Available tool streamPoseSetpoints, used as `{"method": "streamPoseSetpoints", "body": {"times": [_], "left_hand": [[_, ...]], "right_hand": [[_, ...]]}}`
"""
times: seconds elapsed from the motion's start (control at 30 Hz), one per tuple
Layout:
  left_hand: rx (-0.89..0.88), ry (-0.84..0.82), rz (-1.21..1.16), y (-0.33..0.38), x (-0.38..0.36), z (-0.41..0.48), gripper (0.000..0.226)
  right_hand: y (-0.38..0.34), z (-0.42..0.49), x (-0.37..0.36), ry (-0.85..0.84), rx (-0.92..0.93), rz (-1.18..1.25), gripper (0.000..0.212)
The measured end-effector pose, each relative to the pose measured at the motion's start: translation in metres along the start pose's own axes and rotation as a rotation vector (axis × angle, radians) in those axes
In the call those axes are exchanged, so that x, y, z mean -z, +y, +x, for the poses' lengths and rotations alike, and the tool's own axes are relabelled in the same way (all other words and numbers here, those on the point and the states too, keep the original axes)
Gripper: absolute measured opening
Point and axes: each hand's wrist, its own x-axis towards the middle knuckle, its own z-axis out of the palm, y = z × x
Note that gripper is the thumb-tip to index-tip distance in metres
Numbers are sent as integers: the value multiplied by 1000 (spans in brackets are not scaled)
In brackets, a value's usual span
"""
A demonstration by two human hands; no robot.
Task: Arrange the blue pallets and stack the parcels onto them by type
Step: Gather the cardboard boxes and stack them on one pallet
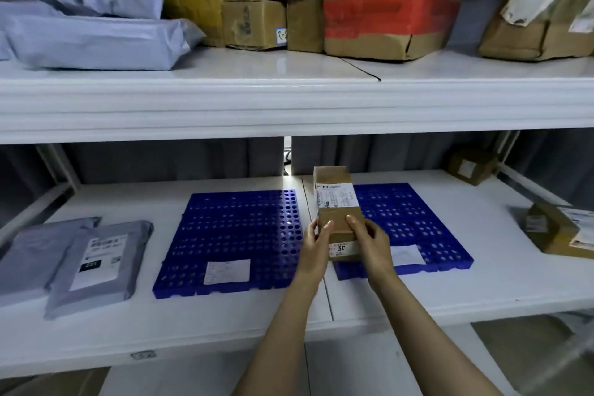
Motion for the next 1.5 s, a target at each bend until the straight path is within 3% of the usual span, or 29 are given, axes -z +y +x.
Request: {"method": "streamPoseSetpoints", "body": {"times": [0.1, 0.2, 0.33, 0.47, 0.6, 0.67, 1.07, 1.23, 1.37, 1.5], "left_hand": [[-22, -20, 57, -5, -11, 15, 38], [-35, -42, 137, -11, -22, 29, 59], [-35, -18, 209, -20, -31, 45, 82], [-41, -26, 252, -20, -34, 56, 71], [-48, -35, 280, -34, -37, 77, 109], [-37, -41, 322, -40, -39, 86, 118], [-42, 10, 370, -24, -42, 81, 72], [-38, 12, 341, -27, -44, 81, 75], [-46, 37, 361, -30, -44, 82, 91], [-28, 57, 391, -27, -44, 79, 86]], "right_hand": [[2, 15, 9, -2, -27, -15, 24], [2, 29, 15, 4, -47, -23, 14], [4, 46, 20, 4, -57, -70, 19], [8, 63, 20, -33, -66, -126, 29], [13, 75, 22, -50, -67, -167, 42], [14, 79, 24, -49, -75, -180, 43], [17, 98, 19, -78, -66, -220, 46], [19, 100, 22, -91, -52, -246, 49], [18, 97, 24, -103, -39, -248, 50], [21, 93, 27, -134, -24, -258, 51]]}}
